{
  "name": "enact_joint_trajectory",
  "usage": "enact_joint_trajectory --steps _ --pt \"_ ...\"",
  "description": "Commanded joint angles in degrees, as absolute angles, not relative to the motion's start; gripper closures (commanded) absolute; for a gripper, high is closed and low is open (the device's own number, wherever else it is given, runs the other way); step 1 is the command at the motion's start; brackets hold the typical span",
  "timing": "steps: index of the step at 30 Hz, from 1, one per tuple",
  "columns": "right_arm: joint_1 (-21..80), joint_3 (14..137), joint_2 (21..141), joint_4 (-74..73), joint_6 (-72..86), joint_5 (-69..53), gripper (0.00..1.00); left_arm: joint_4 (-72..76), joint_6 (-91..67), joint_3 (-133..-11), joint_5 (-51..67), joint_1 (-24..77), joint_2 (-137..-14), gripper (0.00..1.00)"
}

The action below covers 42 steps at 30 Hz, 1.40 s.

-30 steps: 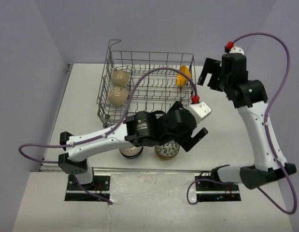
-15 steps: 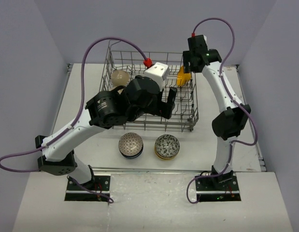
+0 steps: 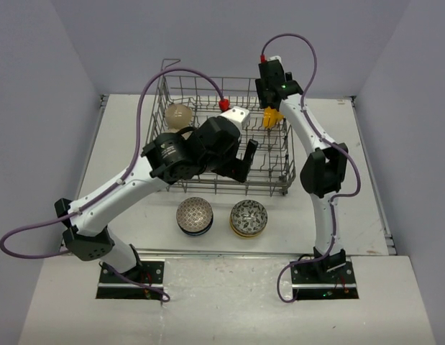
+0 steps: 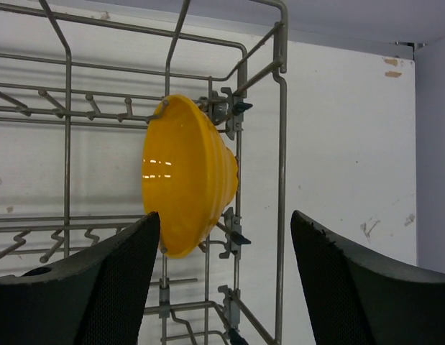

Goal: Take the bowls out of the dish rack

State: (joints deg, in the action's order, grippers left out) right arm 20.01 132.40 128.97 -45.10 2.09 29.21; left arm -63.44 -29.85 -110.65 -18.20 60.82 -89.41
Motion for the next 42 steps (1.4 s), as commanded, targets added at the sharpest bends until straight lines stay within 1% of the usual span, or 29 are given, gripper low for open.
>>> enact_joint_trajectory --steps 1,8,19,20,21,22,25,27,28,30,31,32,34,36,39,41,42 --pt "21.27 135.44 130.51 -37.54 -2.63 29.7 0.27 -62.93 -29.18 -109.08 -14.68 59.59 -86.05 0.0" --pt "21.8 135.18 135.35 -34.28 -6.24 34.53 0.31 -61.7 -28.22 -105.82 -10.99 57.04 -84.73 0.0" --pt "21.97 130.08 137.29 -32.96 -6.68 39.37 0.34 -60.38 -27.16 -104.24 -7.03 55.63 -85.17 0.0" --pt "21.97 129.82 137.37 -32.7 -7.03 40.59 0.39 -60.38 -27.16 -104.15 -6.94 55.55 -85.25 0.0" --pt "22.06 129.55 137.46 -32.61 -7.03 41.21 0.4 -60.29 -27.07 -104.06 -6.42 55.55 -85.34 0.0" --pt "22.06 129.38 137.55 -32.43 -7.12 41.66 0.45 -60.21 -27.16 -103.89 -6.07 55.55 -85.34 0.0" --pt "22.59 129.11 137.37 -31.91 -7.91 42.54 0.49 -59.5 -27.07 -102.66 -4.84 55.46 -85.17 0.0" --pt "23.38 128.41 136.85 -29.98 -9.22 43.68 0.53 -59.33 -27.07 -102.13 -3.96 55.46 -85.17 0.0" --pt "23.9 128.5 136.76 -29.54 -10.27 44.38 0.58 -59.24 -27.16 -102.13 -3.78 55.46 -85.08 0.0" --pt "24.26 128.32 136.76 -28.05 -11.33 46.04 0.61 -58.97 -27.07 -102.13 -3.78 55.46 -84.9 0.0" --pt "24.34 128.15 136.76 -27.78 -11.51 46.23 0.67 -58.97 -27.07 -102.13 -3.87 55.46 -84.99 0.0" --pt "24.35 128.06 136.76 -27.77 -11.43 46.32 0.69 -58.97 -26.98 -102.13 -3.87 55.46 -84.73 0.0" --pt "24.35 127.88 137.02 -27.86 -11.42 46.67 0.72 -58.89 -26.98 -101.87 -3.78 55.46 -84.55 0.0" --pt "24.35 127.18 137.28 -27.43 -11.69 46.93 0.73 -58.45 -27.07 -101.51 -3.43 55.46 -84.2 0.0" --pt "24.35 126.74 137.46 -27.25 -12.13 47.81 0.8 -58.36 -27.07 -101.07 -3.6 55.46 -83.67 0.0" --pt "24.52 126.48 137.2 -27.16 -12.22 48.51 0.88 -58.27 -27.16 -100.9 -3.52 55.46 -83.41 0.0" --pt "24.52 126.47 137.02 -26.72 -12.39 48.86 0.9 -58.36 -27.25 -100.81 -3.52 55.46 -83.32 0.0"
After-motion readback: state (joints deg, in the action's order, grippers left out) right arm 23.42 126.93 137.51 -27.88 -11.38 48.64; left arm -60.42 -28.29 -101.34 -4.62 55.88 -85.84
